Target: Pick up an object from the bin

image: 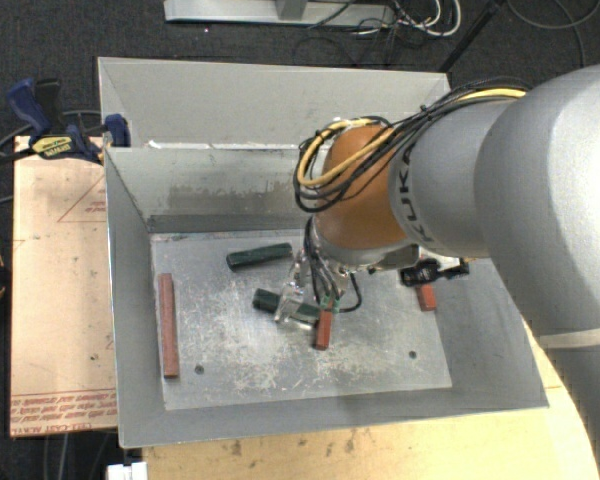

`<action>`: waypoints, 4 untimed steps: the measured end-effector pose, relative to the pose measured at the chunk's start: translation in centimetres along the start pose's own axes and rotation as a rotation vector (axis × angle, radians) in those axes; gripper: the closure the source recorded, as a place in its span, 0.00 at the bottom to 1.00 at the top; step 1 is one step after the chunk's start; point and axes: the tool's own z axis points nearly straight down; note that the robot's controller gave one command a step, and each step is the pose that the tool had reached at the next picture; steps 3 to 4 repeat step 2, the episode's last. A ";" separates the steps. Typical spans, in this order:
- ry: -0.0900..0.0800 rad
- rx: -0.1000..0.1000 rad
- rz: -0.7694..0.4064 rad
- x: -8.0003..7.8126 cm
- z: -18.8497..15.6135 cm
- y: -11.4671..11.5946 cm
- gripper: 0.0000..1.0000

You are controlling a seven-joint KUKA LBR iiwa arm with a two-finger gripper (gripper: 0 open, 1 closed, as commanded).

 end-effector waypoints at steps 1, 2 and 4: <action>0.004 0.002 0.000 0.0 -0.9 0.0 1.00; 0.004 0.002 -0.001 0.0 -1.6 0.0 1.00; 0.004 0.002 -0.001 0.0 -1.6 0.0 1.00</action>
Offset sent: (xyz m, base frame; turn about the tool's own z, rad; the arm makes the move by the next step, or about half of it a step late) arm 0.0000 -0.0001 0.0345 0.0000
